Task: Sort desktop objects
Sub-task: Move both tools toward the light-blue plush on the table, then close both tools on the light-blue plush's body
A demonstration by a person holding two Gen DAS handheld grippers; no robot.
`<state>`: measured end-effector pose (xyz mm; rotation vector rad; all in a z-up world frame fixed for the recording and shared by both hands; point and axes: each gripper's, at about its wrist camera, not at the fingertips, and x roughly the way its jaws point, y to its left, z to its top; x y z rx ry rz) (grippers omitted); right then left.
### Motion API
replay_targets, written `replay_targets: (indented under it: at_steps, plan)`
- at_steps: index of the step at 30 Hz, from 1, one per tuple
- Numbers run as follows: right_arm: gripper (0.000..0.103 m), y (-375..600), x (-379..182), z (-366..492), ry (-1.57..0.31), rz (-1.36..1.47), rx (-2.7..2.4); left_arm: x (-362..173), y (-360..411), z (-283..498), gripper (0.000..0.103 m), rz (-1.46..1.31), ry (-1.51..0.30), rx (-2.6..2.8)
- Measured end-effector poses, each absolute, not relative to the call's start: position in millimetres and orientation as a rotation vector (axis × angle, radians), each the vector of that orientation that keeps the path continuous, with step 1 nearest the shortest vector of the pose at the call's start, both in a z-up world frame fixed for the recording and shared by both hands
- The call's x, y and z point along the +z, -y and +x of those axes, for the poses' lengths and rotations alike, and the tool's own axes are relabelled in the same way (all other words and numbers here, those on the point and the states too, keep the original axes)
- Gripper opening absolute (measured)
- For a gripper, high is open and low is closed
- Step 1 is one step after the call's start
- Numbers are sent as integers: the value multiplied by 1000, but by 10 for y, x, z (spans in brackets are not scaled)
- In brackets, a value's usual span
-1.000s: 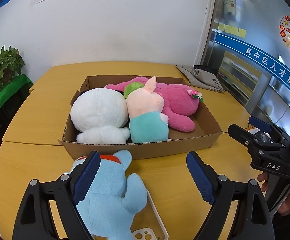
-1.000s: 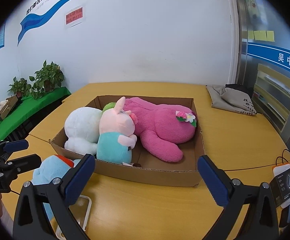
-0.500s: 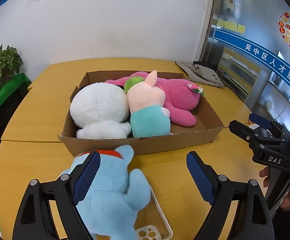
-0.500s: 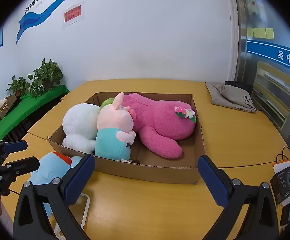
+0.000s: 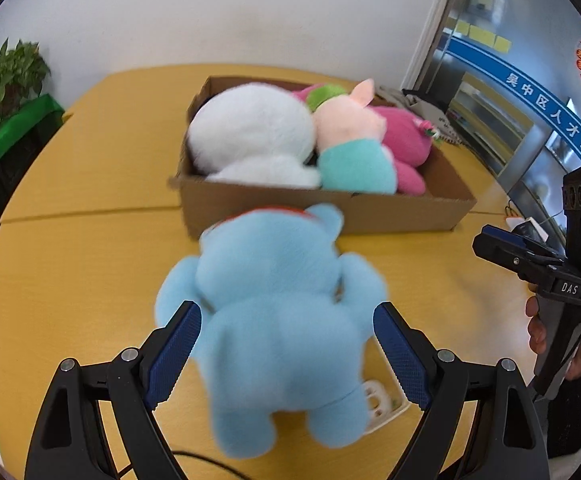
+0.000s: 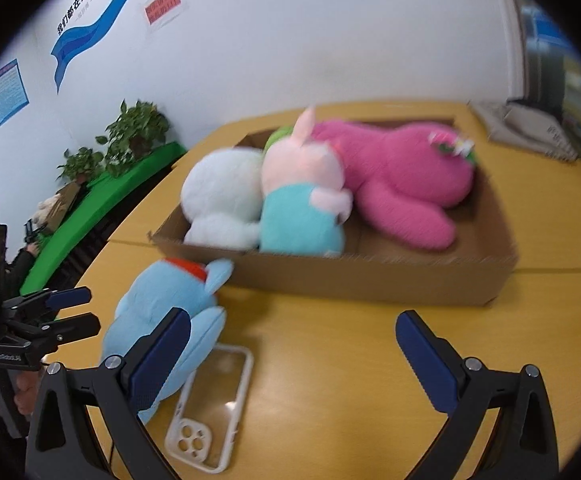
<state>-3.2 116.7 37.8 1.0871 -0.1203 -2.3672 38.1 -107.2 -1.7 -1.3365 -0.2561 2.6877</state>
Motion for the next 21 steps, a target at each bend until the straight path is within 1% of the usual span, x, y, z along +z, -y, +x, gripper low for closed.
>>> replay_targets:
  at_steps: [3,5,8,11,13,14,16,17,19,20,21]
  plan:
    - [102,-938,177,-41,133,1149,-2288,-188,1222,402,91,-1379,278,2660]
    - [101,-775,96,-48,139,1166,-2245,-265,1303,416,91,-1366,324,2635]
    - [94,-565,3,-105,134,1198,-2229,-377,1446,354,91,-1379,397,2616]
    - [82,-413,-134,-192,121,1272,-2199,-489,1594,269,91,-1400,473,2601]
    - [80,-340,-210,-222,113,1307,-2178,-564,1693,213,91,-1413,524,2590]
    - [76,-319,-231,-219,108,1312,-2173,-601,1742,184,91,-1420,549,2585]
    - [63,-280,-279,-227,99,1328,-2156,-675,1841,128,91,-1433,600,2572]
    - [60,-264,-304,-240,108,1337,-2143,-713,1890,99,91,-1439,625,2566]
    - [47,-222,-330,-236,112,1335,-2118,-787,1972,43,83,-1453,671,2551]
    - [43,-199,-333,-228,110,1329,-2104,-815,1969,18,69,-1460,680,2538]
    - [38,-181,-328,-219,108,1321,-2090,-827,1959,3,50,-1457,683,2523]
